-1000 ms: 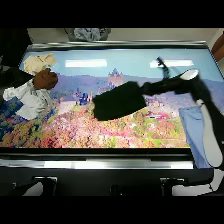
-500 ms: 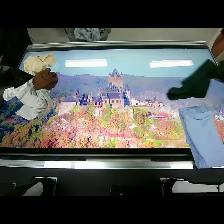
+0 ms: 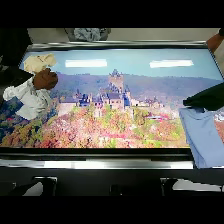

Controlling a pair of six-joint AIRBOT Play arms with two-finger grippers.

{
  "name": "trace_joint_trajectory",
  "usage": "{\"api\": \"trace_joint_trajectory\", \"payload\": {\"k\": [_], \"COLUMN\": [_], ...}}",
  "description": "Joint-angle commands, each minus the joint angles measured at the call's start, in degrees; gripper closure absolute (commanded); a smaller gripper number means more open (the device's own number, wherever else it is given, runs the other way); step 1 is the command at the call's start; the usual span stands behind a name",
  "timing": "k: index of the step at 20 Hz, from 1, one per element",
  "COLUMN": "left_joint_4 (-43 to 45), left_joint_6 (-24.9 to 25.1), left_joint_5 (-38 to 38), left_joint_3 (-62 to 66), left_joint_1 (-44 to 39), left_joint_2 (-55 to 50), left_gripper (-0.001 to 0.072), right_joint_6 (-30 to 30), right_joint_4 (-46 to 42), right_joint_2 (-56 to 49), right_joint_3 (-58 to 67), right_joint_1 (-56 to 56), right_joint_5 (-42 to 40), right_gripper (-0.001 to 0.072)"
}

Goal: Fold the shirts.

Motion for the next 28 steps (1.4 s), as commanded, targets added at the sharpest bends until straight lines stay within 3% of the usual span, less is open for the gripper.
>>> {"api": "trace_joint_trajectory", "payload": {"k": [1,5,10,13,17,21,24,28], "left_joint_4": [0.0,0.0,0.0,0.0,0.0,0.0,0.0,0.0], "left_joint_6": [0.0,0.2,1.3,1.5,1.5,1.5,1.5,1.5], "left_joint_5": [0.5,0.5,0.5,0.5,0.5,0.5,0.5,0.3], "left_joint_3": [0.0,0.0,0.0,0.0,0.0,0.0,0.0,0.0], "left_joint_1": [-0.6,-0.8,-0.8,-0.8,-0.8,-0.8,-0.8,-0.8], "left_joint_2": [0.0,0.0,0.0,0.0,0.0,0.0,0.0,0.3], "left_gripper": [0.0679,0.0679,0.0679,0.0679,0.0679,0.0679,0.0679,0.0679], "right_joint_6": [-1.5,-1.5,-1.5,-2.0,-1.9,-2.6,-0.1,0.9], "right_joint_4": [9.6,10.9,-13.4,-21.9,-32.0,-45.4,-46.8,-49.4], "right_joint_2": [0.0,0.5,3.2,4.9,7.8,13.6,17.3,17.5], "right_joint_3": [0.1,0.1,0.1,0.1,-4.8,-24.5,-39.4,-46.7], "right_joint_1": [-0.7,-0.7,-0.8,-1.1,-1.1,-1.1,-1.1,-1.1], "right_joint_5": [-4.7,0.1,11.6,15.1,15.3,14.2,6.0,1.6], "right_gripper": [0.0663,0.0663,0.0663,0.0663,0.0662,0.0662,0.0662,0.0661]}}
